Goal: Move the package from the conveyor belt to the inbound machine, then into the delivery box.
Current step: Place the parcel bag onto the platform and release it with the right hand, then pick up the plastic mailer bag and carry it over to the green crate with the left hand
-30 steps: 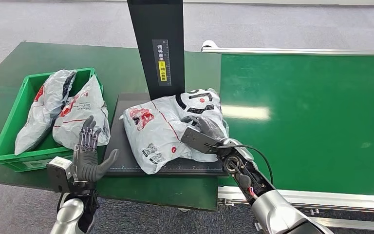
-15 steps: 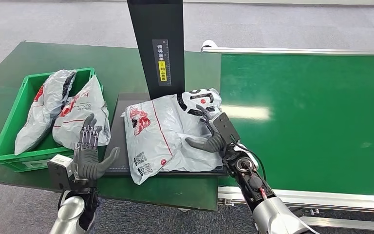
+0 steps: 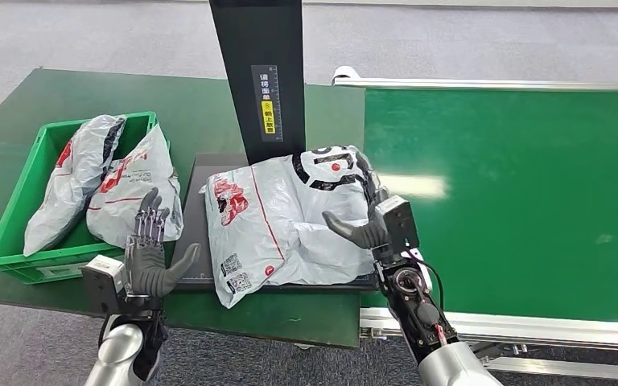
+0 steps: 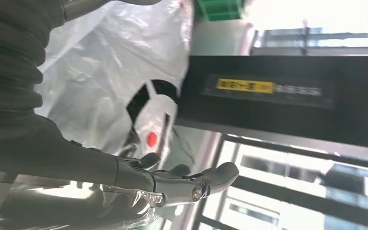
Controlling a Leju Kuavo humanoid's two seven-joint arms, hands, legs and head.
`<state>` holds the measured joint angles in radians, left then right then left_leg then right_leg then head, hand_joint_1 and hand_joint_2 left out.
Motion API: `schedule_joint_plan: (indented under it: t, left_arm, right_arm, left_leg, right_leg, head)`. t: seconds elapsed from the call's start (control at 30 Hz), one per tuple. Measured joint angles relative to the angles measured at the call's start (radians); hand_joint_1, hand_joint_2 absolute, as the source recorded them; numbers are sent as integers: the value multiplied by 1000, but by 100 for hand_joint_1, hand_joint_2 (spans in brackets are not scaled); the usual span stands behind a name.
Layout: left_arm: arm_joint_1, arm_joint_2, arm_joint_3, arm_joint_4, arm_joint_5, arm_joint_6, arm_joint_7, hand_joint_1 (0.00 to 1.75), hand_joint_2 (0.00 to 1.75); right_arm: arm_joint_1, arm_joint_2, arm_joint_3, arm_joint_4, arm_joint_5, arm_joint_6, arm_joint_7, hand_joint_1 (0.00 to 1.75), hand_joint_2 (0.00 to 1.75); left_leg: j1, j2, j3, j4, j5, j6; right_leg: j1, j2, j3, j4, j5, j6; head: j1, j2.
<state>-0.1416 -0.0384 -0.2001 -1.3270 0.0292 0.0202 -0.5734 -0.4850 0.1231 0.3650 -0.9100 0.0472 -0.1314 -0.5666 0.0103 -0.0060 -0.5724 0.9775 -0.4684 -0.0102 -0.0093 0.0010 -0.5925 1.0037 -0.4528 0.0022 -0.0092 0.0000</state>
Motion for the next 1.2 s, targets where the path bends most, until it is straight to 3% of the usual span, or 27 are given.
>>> schedule_joint_plan:
  t: [0.33, 0.93, 1.03, 1.2]
  left_arm:
    - [-4, 2, -64, 3, -103, 9, -20, 0, 175]
    - [-20, 2, -85, 3, -115, -6, -16, 0, 175]
    - [-63, -4, -114, 16, -214, 25, 43, 0, 175]
    - [-200, -24, -212, 135, -642, 209, 258, 0, 175]
  right_arm:
    - [147, -8, -1, -287, -5, -71, -44, 0, 175]
    - [179, -13, -1, -367, 2, -103, -71, 0, 175]
    - [191, -12, -1, -400, 6, -114, -75, 0, 175]
    - [201, -1, 2, -421, 19, -107, -56, 0, 175]
  left_leg:
    - [0, 0, 0, 0, 0, 0]
    - [0, 0, 0, 0, 0, 0]
    - [0, 0, 0, 0, 0, 0]
    - [0, 0, 0, 0, 0, 0]
  right_leg:
    - [0, 0, 0, 0, 0, 0]
    - [0, 0, 0, 0, 0, 0]
    - [0, 0, 0, 0, 0, 0]
    - [0, 0, 1, 0, 0, 0]
  head:
    - [0, 0]
    - [0, 0]
    - [0, 0]
    - [0, 0]
